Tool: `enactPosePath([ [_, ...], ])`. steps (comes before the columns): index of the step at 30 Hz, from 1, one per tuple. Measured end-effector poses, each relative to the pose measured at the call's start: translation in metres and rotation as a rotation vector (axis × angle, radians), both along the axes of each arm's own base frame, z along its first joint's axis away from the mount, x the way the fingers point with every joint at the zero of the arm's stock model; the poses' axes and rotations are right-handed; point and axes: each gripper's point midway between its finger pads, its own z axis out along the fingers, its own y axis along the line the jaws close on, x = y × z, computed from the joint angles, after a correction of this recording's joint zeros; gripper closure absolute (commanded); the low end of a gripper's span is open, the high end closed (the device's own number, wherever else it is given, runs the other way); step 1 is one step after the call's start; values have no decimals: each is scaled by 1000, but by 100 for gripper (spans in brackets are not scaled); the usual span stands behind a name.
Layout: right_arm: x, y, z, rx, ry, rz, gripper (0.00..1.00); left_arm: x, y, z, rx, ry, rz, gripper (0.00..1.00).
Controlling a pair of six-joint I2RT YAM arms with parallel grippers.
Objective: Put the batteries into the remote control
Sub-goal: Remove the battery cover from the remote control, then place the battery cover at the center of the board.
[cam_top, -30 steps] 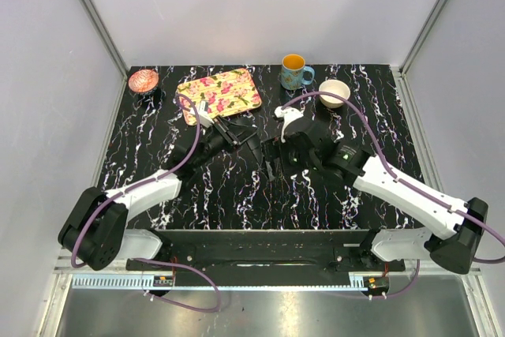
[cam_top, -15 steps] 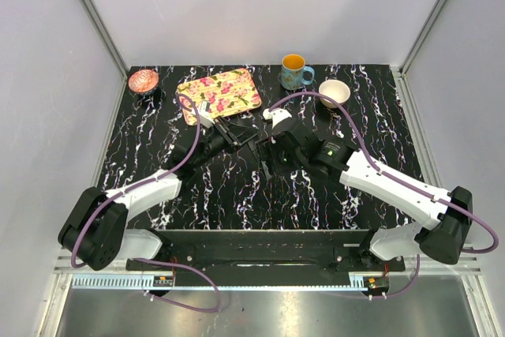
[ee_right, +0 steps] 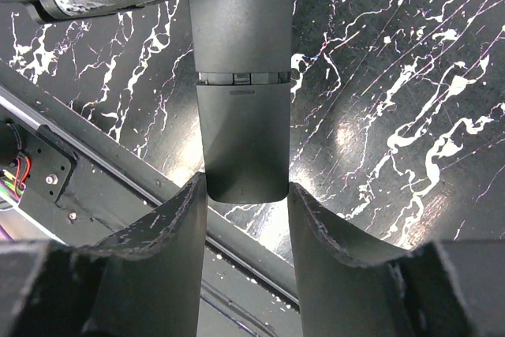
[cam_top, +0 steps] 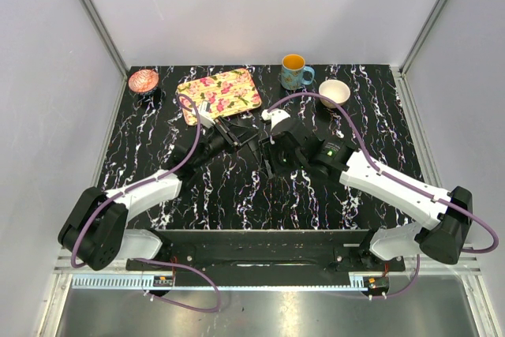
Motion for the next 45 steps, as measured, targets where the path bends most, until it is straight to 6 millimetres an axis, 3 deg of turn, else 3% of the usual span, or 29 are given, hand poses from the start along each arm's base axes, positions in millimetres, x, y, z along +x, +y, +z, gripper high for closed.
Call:
enactPosePath([
  [7, -1, 1, 0, 0, 1, 6, 70, -1, 0, 0, 0, 0, -3, 100],
  [13, -2, 0, 0, 0, 3, 8, 99, -1, 0, -2, 14, -1, -2, 100],
  [18, -8, -6, 6, 7, 7, 15, 100, 2, 3, -13, 104, -7, 9, 100],
  [24, -19, -17, 19, 24, 8, 25, 100, 9, 5, -9, 188, -60, 24, 100],
  [28, -17, -30, 16, -9, -5, -19, 100, 10, 11, -11, 232, -68, 39, 100],
  [33, 8, -69, -25, -105, 32, -182, 100, 8, 38, 6, 230, -107, 90, 100],
  [37, 42, -100, -66, -183, 102, -332, 100, -14, 62, 25, 186, -175, 121, 100],
  [41, 78, -95, -107, -267, 167, -384, 100, -38, 69, 24, 155, -200, 99, 100],
  [45, 124, -83, -139, -286, 202, -427, 100, -55, 74, 10, 142, -183, 85, 100],
])
